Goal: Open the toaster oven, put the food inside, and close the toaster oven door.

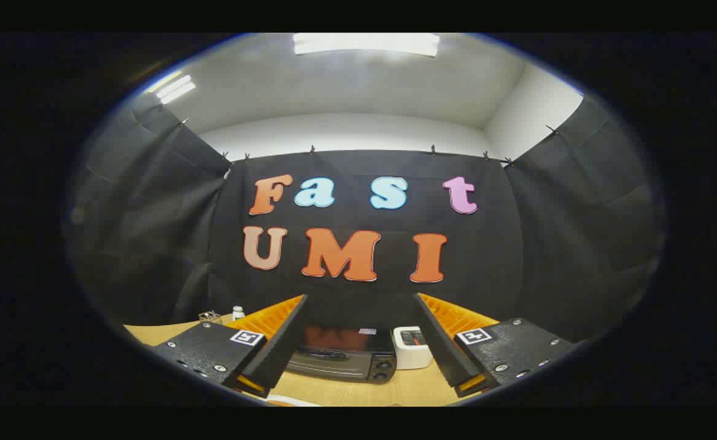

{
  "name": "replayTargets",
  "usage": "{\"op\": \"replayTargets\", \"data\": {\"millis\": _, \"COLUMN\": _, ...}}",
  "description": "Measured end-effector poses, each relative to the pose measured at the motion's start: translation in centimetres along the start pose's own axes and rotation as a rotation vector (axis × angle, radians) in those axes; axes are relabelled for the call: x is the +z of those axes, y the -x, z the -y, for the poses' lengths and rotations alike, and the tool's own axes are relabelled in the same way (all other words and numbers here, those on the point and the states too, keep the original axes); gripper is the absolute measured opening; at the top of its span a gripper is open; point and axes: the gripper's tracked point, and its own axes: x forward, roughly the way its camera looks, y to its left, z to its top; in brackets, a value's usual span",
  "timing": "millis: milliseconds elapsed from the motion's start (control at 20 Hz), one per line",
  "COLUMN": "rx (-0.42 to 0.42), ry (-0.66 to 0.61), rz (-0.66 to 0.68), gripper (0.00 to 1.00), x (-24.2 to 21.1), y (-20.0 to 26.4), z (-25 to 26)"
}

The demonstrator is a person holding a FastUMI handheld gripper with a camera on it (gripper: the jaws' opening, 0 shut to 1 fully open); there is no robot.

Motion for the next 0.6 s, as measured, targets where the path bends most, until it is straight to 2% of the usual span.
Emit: {"op": "replayTargets", "data": {"millis": 600, "rx": 0.01, "ry": -0.017, "rz": -0.015, "gripper": 0.99, "x": -0.12, "y": -0.17, "z": -0.57}}
